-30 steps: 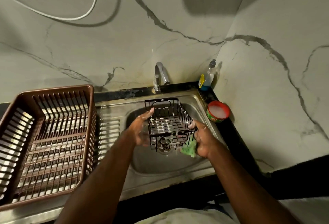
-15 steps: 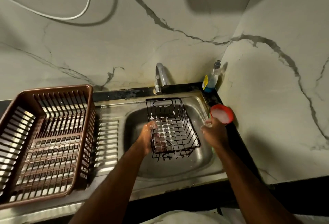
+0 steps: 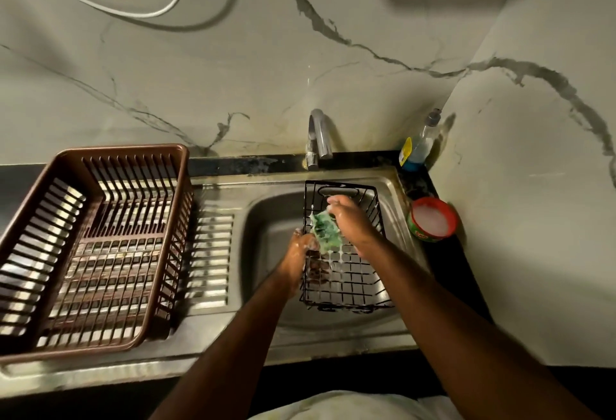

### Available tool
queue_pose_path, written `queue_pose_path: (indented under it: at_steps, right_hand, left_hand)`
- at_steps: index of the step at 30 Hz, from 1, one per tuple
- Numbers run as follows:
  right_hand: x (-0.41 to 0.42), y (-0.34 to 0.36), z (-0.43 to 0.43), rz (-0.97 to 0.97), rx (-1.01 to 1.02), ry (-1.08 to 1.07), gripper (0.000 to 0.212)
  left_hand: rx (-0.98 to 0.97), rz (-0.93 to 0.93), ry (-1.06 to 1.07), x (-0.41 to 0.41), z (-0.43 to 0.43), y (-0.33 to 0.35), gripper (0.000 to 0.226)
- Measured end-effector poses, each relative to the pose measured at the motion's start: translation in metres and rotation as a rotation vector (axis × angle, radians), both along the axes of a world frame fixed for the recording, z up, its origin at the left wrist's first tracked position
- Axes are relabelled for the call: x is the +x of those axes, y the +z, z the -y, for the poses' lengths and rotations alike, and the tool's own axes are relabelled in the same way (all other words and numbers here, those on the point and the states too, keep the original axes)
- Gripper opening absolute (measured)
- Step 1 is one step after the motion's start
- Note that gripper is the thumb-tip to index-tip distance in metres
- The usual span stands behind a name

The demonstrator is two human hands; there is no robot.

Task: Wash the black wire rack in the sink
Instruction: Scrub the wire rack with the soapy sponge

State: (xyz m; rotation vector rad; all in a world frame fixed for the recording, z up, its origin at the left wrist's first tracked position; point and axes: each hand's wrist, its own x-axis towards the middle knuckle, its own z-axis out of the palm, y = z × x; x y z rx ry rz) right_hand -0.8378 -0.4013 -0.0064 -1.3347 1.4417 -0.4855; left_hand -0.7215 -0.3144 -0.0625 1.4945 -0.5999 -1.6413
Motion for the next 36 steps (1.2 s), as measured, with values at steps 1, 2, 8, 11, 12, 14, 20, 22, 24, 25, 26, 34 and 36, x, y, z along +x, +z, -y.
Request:
queue_pose_path:
  at_steps: [1, 2, 8, 11, 12, 14, 20, 22, 24, 25, 26, 34, 36]
  right_hand:
    - [-0.005, -0.005, 0.001, -0.088, -0.056, 0.064, 0.036]
    - [-0.01, -0.01, 0.001, -0.208, -0.133, 0.156, 0.041]
    - [-0.008, -0.051, -0.004, -0.558, -0.429, 0.523, 0.054]
    - [-0.006, -0.048, 0.002, -0.576, -0.596, 0.52, 0.026]
    - [-0.007, -0.045, 0.007, -0.586, -0.622, 0.507, 0.019]
    - [-0.008, -0.038, 0.018, -0.652, -0.638, 0.434, 0.013]
    - [0.004, -0.044, 0.013, -0.755, -0.509, 0.16, 0.022]
    - [0.015, -0.042, 0.009, -0.523, -0.292, 0.024, 0.012]
    - [0.026, -0.036, 0.009, -0.191, -0.016, -0.168, 0.009]
    - [0.028, -0.033, 0.008, -0.038, 0.087, -0.311, 0.005]
    - [0.032, -0.03, 0.011, 0.11, 0.191, -0.473, 0.002]
    - [0.037, -0.018, 0.023, 0.634, 0.484, -0.802, 0.018]
    - [0.038, -0.02, 0.019, 0.563, 0.588, -0.791, 0.012]
  left_hand:
    - [-0.018, -0.021, 0.006, 0.0, 0.0, 0.006, 0.079]
    - [-0.03, -0.04, 0.006, 0.001, 0.0, 0.006, 0.078]
    - [-0.064, 0.013, -0.024, 0.0, 0.0, 0.012, 0.069]
    - [-0.069, 0.027, -0.03, 0.003, 0.001, 0.012, 0.051]
    - [-0.061, 0.023, -0.032, 0.004, 0.001, 0.013, 0.043]
    - [-0.043, 0.0, -0.044, 0.005, -0.001, 0.014, 0.037]
    - [0.02, 0.009, -0.046, -0.005, -0.005, 0.018, 0.025]
    - [0.049, 0.003, -0.056, -0.009, -0.005, 0.014, 0.031]
    - [0.061, 0.011, -0.033, -0.013, -0.007, 0.013, 0.029]
    - [0.047, 0.024, -0.016, -0.014, -0.007, 0.011, 0.025]
    - [0.034, 0.042, -0.01, -0.015, -0.007, 0.01, 0.028]
    - [-0.057, 0.124, 0.038, -0.026, -0.006, 0.018, 0.019]
    - [-0.106, 0.124, 0.022, -0.025, -0.003, 0.019, 0.025]
